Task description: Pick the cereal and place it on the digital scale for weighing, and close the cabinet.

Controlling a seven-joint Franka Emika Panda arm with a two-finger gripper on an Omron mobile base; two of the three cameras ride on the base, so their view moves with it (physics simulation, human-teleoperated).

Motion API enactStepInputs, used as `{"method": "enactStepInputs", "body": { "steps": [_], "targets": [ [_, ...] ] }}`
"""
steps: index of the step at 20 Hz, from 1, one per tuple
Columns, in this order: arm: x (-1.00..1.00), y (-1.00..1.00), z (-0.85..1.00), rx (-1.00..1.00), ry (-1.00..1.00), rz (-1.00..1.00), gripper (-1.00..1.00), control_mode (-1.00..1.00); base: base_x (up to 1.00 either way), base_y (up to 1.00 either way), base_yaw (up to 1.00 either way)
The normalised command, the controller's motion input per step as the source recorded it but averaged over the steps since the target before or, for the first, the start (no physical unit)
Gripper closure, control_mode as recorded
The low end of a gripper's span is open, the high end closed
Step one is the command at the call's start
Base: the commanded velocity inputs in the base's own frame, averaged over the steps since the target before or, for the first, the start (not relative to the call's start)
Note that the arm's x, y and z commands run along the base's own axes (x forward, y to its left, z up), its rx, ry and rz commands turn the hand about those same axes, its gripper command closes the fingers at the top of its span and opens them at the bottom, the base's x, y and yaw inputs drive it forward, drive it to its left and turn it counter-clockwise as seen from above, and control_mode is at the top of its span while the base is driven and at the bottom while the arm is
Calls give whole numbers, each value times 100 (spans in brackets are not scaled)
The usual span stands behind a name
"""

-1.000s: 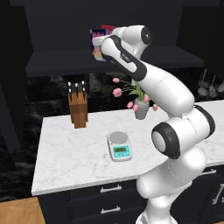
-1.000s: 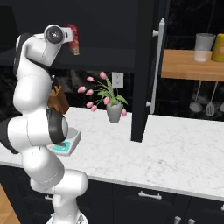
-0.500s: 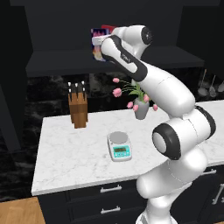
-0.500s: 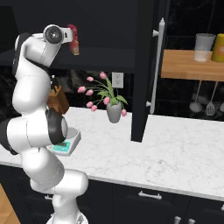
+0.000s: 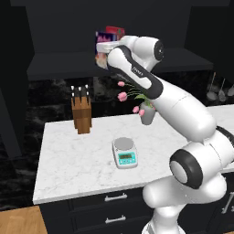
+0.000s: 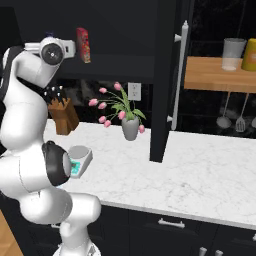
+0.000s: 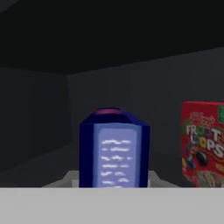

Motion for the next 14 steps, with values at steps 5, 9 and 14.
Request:
{"method": "enactStepInputs", "body": {
  "steps": [5, 9, 14],
  "targets": [
    [-93, 2, 0, 3, -17, 0, 100, -100, 0, 0, 0],
    [-97, 0, 0, 0, -10, 0, 100, -100, 0, 0, 0],
    [-77, -45, -3, 1, 3, 0, 100, -100, 0, 0, 0]
  ]
}}
